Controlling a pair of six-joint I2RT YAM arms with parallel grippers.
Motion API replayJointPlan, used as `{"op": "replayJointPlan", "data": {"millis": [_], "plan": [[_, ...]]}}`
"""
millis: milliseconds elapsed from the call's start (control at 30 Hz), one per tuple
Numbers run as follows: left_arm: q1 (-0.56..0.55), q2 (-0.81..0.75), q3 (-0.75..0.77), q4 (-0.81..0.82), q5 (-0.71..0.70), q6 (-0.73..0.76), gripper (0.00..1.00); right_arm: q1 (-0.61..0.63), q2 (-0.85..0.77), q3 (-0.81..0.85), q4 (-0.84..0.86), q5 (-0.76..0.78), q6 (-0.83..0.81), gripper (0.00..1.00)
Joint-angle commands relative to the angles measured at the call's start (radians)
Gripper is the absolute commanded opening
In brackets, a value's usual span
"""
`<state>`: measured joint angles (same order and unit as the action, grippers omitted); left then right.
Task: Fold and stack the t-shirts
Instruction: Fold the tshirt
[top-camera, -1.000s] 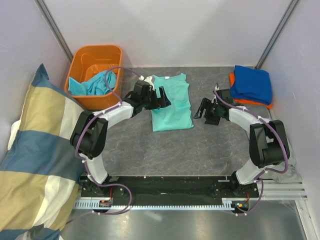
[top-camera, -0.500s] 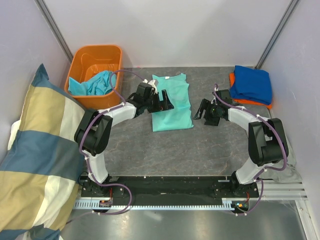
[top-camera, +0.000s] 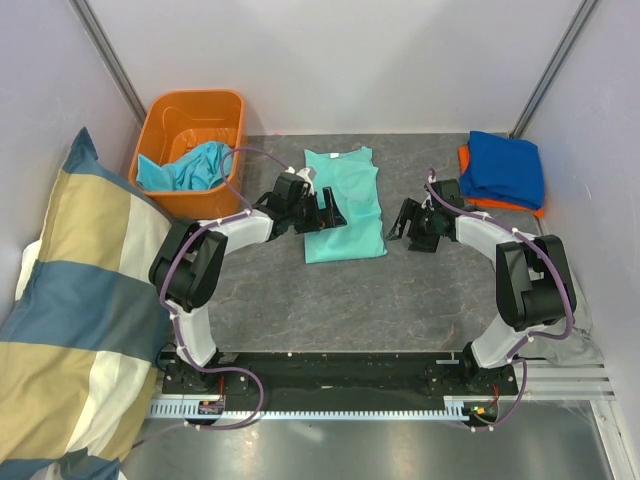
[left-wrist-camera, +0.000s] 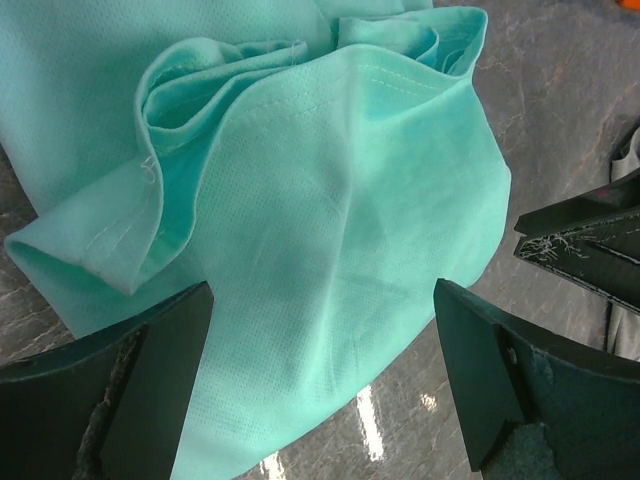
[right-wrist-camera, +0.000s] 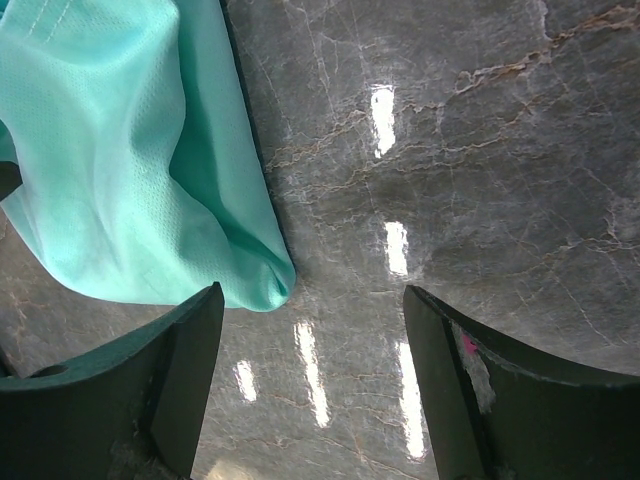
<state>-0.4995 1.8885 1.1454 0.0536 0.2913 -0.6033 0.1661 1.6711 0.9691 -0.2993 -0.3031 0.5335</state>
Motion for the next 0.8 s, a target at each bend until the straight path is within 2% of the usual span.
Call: {"op": "replayJointPlan", "data": {"millis": [0, 433, 767], "plan": [[-0.001, 0.026, 0.063, 0.035, -0.027, 0.011, 1.0, 0.001, 0.013, 0.016, 0.022, -0.022, -0.018, 0.8], [0.059, 0.164, 0.249, -0.006, -0.101, 0.092, 1.0, 0.0, 0.001, 0.069, -0.041, -0.011, -0.044, 0.8], [0.15, 0.207, 0.434, -0.106, -0.164, 0.229, 1.0, 0.0, -0.001, 0.065, -0.041, -0.013, -0.041, 0.8]]}}
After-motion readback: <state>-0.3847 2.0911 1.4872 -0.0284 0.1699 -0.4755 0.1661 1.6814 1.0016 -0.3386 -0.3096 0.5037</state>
